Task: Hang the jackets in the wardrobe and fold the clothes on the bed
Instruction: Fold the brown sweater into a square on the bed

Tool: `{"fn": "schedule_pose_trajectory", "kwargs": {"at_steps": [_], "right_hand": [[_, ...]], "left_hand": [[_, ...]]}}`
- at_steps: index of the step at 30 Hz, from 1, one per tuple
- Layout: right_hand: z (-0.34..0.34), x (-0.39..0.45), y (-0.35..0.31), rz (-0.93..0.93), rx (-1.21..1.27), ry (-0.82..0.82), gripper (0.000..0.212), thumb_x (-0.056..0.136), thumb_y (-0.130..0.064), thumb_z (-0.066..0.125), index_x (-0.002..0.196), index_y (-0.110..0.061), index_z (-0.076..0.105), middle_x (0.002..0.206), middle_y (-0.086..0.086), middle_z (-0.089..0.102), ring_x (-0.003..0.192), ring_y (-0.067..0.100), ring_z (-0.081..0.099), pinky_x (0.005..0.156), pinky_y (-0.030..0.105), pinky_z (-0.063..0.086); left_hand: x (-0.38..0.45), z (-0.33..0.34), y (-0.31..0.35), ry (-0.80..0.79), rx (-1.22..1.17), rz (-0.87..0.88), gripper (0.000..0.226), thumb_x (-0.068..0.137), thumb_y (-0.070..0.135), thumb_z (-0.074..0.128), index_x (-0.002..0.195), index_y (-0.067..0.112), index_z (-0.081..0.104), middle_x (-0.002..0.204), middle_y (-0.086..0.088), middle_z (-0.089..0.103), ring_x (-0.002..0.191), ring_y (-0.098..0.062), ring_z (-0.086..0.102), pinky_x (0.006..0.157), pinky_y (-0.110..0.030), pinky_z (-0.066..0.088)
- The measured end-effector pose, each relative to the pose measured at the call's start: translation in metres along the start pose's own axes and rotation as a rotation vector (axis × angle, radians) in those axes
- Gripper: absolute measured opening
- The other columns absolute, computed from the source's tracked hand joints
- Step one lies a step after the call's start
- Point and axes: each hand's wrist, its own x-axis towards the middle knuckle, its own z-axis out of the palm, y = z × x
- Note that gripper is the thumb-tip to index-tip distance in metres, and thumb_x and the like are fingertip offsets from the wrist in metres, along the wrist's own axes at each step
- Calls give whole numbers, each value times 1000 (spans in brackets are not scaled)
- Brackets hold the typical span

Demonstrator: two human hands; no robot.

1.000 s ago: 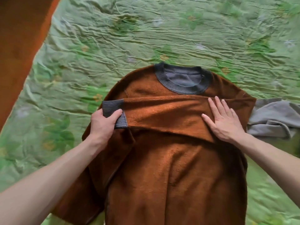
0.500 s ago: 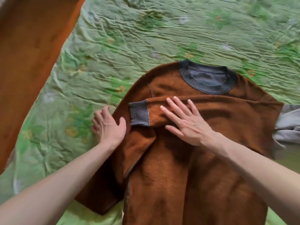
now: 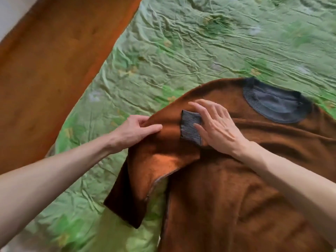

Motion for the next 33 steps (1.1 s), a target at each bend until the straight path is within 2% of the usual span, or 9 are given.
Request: {"fn": "schedule_pose_trajectory", "kwargs": {"at_steps": [2,6,9,11,15,19,23,27,33], "right_hand": [[2,35,-19,-104,-10,-33,67,101,-39,54,162,-25,28,162,0,38,154,24,28,127,43,19],[11,91,-45,-245,-38,-288,30,101,-31,56,128,-19,61,120,2,66,121,29,59,106,41,37],[11,104,-42,-132,5,-189,19,101,-25,58,117,-17,64,115,4,66,114,30,58,98,41,37],[7,107,-36,-31,30,-76,19,101,-23,57,118,-16,63,117,5,65,115,31,57,98,41,35],[17,112,-37,-3,-42,-43,19,102,-23,56,118,-16,62,116,6,65,113,33,55,104,44,32],[24,109,-43,29,-54,-82,25,99,-31,62,118,-16,65,115,9,66,112,36,53,100,47,38],[30,90,-49,-64,-108,-66,48,100,-43,52,138,-16,60,135,11,58,128,37,49,107,51,38],[43,62,-44,-72,-184,-134,65,98,-52,39,157,-25,41,167,6,31,155,30,26,123,53,24],[66,48,-72,299,-101,9,69,99,-57,35,162,-33,22,172,4,5,159,28,-1,124,62,8]], "left_hand": [[-6,-11,10,-112,65,-54,27,94,35,75,103,9,81,104,-5,81,97,-17,76,92,-29,57],[-20,-18,9,-197,10,-107,25,93,28,77,107,8,76,103,-6,81,90,-13,75,82,-23,59],[-35,-25,-12,-311,66,-107,23,88,31,83,103,17,73,90,5,77,78,-10,72,69,-22,55],[-47,-34,-31,-404,158,-143,25,85,32,86,102,17,75,93,6,79,82,-8,71,75,-23,54],[-81,-80,-49,-522,223,-260,27,85,25,86,108,13,77,99,2,81,91,-14,77,74,-25,58],[-102,-148,-64,-257,333,-314,31,76,36,89,98,16,82,96,2,82,94,-14,77,86,-29,59],[-117,-210,-79,-73,467,-363,20,78,43,89,81,25,80,75,-2,76,69,-20,71,67,-37,57],[-127,-237,-100,39,569,-327,34,90,45,77,72,17,75,60,7,61,58,-8,53,57,-23,42],[-126,-231,-129,366,425,-203,43,100,51,62,75,16,66,62,13,54,55,-2,47,60,-28,38]]}}
